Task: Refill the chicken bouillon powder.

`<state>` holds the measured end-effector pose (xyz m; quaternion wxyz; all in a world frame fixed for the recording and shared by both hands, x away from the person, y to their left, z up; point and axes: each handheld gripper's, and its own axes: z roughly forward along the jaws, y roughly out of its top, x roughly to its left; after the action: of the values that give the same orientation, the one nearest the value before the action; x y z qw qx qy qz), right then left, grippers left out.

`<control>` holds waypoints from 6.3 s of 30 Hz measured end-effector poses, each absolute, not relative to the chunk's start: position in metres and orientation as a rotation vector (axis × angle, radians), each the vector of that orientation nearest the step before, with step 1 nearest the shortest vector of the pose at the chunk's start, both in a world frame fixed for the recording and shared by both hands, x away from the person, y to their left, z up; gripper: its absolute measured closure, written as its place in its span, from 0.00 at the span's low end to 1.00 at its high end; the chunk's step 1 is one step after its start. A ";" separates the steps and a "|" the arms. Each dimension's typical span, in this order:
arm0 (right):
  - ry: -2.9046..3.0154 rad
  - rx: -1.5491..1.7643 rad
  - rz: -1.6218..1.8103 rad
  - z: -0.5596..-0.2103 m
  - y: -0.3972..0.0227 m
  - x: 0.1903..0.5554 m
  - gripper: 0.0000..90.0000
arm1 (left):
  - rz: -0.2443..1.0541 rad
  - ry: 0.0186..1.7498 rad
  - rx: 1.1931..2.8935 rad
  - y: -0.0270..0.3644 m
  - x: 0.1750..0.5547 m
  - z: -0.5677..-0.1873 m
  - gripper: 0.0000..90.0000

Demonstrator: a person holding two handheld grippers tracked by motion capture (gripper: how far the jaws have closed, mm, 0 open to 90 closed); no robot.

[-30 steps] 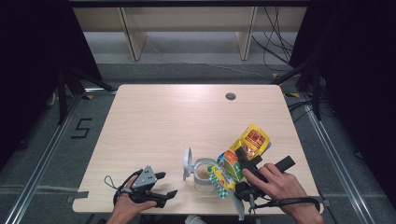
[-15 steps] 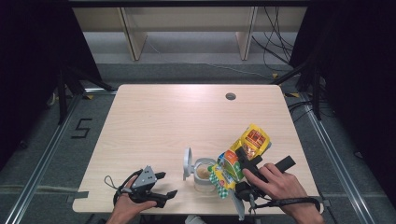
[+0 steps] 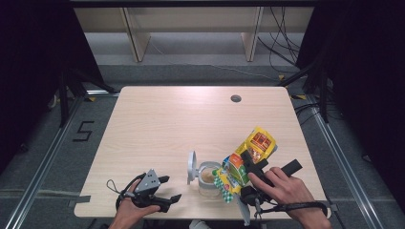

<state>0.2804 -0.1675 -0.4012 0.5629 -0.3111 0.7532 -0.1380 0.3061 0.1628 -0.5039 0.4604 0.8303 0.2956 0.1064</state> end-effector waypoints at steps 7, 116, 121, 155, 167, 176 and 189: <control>1.757 -0.756 -0.330 -0.400 -0.168 0.282 0.60 | 0.262 0.732 2.041 0.163 0.306 -0.504 0.23; 1.770 -0.745 -0.320 -0.396 -0.171 0.281 0.66 | 0.262 0.732 2.035 0.162 0.306 -0.504 0.23; 1.756 -0.823 -0.318 -0.396 -0.169 0.284 0.79 | 0.248 0.740 2.010 0.161 0.305 -0.504 0.23; 1.932 -0.564 -0.126 -0.407 -0.190 0.302 0.85 | 0.249 0.737 2.010 0.161 0.305 -0.504 0.23; 1.975 -0.560 -0.122 -0.404 -0.191 0.303 0.85 | 0.247 0.740 2.006 0.161 0.305 -0.504 0.23; 2.025 -0.484 -0.044 -0.405 -0.200 0.305 0.85 | 0.258 0.742 2.015 0.161 0.305 -0.503 0.23; 2.077 -0.409 0.034 -0.408 -0.213 0.306 0.85 | 0.259 0.739 2.018 0.162 0.305 -0.503 0.23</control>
<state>0.3056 -0.2128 -0.4078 0.4902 -0.1685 0.8551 0.0141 0.3049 0.1619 -0.5033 0.4694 0.8231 0.3016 0.1057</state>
